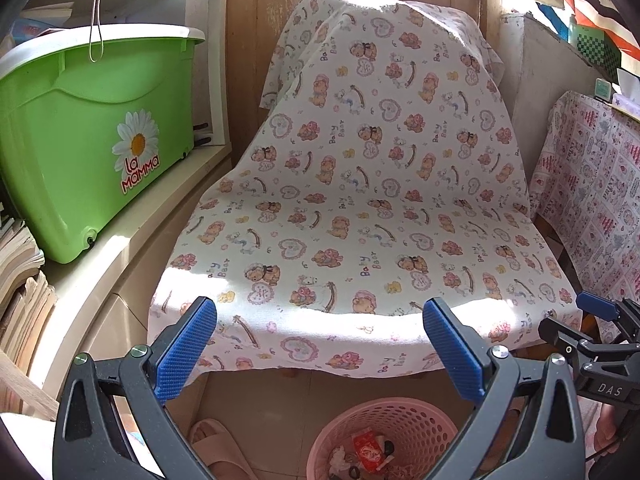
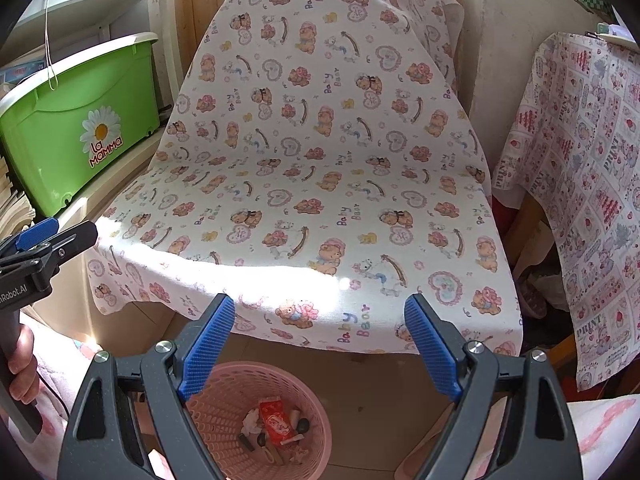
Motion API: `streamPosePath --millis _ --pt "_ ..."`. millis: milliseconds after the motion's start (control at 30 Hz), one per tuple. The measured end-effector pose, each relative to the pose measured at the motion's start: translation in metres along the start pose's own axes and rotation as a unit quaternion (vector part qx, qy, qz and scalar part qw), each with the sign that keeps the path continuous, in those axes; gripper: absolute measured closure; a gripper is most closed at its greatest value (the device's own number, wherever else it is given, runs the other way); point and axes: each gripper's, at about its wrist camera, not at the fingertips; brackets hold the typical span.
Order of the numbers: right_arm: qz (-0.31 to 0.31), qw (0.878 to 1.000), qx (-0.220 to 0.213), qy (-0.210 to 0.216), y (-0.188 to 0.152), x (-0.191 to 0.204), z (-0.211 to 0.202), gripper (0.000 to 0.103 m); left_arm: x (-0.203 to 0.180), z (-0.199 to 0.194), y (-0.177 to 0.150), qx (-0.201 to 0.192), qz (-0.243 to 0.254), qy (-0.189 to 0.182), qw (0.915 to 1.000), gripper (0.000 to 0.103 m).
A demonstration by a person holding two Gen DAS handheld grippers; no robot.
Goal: Collect trash
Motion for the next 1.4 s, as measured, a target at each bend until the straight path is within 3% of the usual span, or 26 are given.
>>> streamPosePath --millis 367,1400 --pt "0.007 1.0 0.002 -0.001 0.0002 -0.0018 0.0005 0.015 0.0004 0.0014 0.0008 0.009 0.0 -0.013 0.9999 0.001" --pt "0.006 1.0 0.007 0.008 0.0002 -0.0003 0.0026 0.015 0.0054 0.0017 0.0036 0.006 -0.001 -0.008 1.0 0.001"
Point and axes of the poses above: each gripper's, at about its wrist camera, not at the fingertips, and z roughly the way its jaws point, x to its left, y to its top, and after that the axes turned 8 degrees about -z, right-handed
